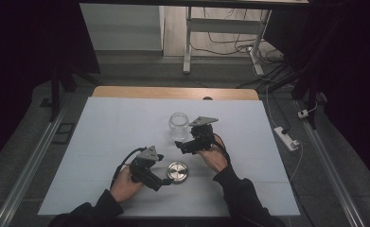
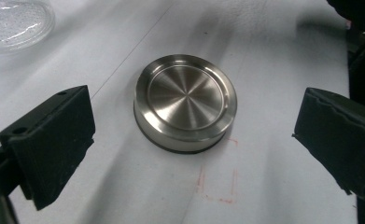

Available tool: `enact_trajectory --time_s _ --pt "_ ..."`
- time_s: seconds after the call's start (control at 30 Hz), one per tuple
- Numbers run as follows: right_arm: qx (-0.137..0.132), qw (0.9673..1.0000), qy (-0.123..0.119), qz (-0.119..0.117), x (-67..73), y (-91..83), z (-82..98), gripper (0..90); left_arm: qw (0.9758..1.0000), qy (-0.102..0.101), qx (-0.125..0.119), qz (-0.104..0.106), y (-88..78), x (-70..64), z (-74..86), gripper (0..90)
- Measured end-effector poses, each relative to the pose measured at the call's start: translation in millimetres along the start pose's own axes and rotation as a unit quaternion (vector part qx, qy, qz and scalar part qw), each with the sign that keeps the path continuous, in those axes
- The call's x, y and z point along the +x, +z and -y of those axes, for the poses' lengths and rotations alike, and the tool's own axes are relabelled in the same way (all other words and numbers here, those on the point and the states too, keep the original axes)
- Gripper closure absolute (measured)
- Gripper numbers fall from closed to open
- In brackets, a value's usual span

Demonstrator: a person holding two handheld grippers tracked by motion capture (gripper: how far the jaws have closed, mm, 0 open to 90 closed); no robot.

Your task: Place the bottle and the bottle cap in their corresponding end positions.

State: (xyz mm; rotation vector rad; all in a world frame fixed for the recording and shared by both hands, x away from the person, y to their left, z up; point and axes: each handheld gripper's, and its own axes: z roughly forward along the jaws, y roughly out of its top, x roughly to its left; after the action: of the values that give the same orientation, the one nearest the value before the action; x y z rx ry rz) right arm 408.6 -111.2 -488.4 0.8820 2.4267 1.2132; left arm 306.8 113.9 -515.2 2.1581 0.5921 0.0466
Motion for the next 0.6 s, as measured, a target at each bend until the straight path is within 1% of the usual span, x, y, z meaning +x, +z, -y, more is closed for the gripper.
enact_trajectory --time_s 0.1,0.17,0.2,0.27,0.37,0.6 --pt "-0.001 1.0000 -0.006 0.001 1.0 -3.5 0.8 0.0 1.0000 0.000 -0.004 0.003 -2.6 -0.9 0.0 0.0" --pt "-0.003 1.0000 -0.004 -0.001 1.7 -5.5 1.1 0.0 1.0000 -0.001 -0.007 0.002 -4.7 -1.4 0.4 0.0" --pt "-0.004 1.0000 -0.003 -0.004 2.2 -6.8 1.3 0.0 1.0000 0.000 -0.006 0.003 -6.3 -1.0 0.8 0.0" --pt "-0.006 1.0000 -0.005 -0.005 3.5 -10.1 1.6 0.0 1.0000 -0.004 -0.008 0.003 -8.5 -1.3 1.6 0.0" --pt "-0.008 0.9999 -0.009 -0.004 5.5 -15.8 1.1 0.0 1.0000 -0.004 -0.006 0.001 -12.2 -1.1 2.6 0.0" --pt "-0.012 0.9999 0.001 -0.010 7.8 -29.3 0.3 0.0 0.9999 -0.010 -0.011 -0.009 -24.3 -1.7 7.6 0.0"
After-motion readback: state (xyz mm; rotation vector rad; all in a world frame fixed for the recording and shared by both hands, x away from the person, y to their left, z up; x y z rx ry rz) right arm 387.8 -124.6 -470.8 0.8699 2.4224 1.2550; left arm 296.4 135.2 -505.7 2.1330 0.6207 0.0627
